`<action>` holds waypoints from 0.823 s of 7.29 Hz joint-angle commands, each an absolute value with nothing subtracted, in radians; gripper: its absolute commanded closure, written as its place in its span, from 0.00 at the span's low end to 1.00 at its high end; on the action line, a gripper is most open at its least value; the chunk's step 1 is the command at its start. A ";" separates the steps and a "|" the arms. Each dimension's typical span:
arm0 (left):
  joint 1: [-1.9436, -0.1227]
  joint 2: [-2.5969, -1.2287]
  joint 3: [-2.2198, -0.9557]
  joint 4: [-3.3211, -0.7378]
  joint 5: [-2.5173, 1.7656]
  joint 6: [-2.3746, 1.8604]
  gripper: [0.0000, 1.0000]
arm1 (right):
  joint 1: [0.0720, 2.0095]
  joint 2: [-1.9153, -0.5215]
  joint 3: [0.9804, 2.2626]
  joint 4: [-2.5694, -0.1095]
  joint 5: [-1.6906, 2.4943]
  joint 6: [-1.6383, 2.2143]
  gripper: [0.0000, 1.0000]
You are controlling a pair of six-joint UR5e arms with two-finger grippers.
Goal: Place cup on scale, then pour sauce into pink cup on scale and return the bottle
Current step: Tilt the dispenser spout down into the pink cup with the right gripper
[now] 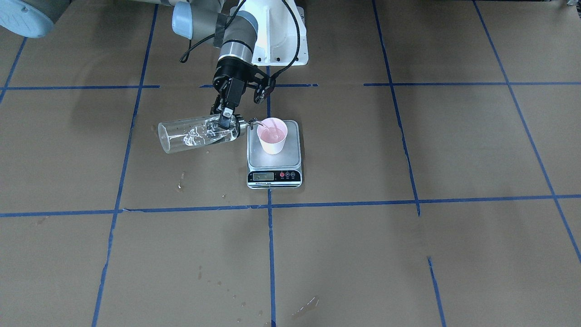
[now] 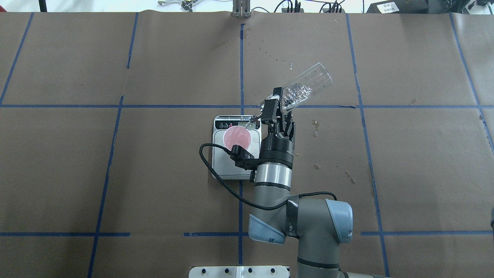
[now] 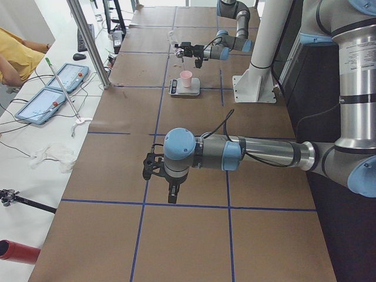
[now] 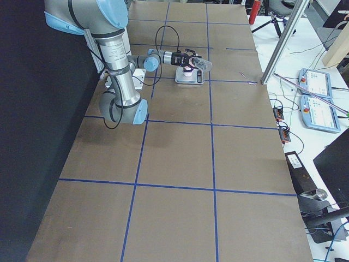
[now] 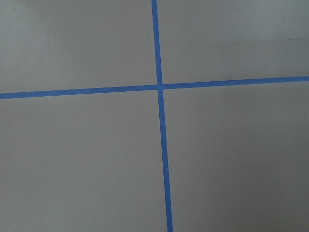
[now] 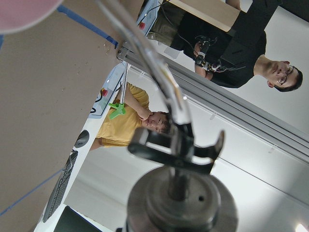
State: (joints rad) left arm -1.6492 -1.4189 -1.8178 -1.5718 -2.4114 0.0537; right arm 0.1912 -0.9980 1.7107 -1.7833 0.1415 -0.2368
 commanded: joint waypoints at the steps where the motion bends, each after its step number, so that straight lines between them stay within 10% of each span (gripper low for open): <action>1: -1.651 -1.419 -1.818 -1.572 -2.411 0.054 0.00 | 0.190 -0.994 1.715 -1.778 0.152 -0.227 1.00; 6: -1.651 -1.419 -1.818 -1.572 -2.411 0.054 0.00 | 0.192 -1.000 1.721 -1.694 0.257 -0.076 1.00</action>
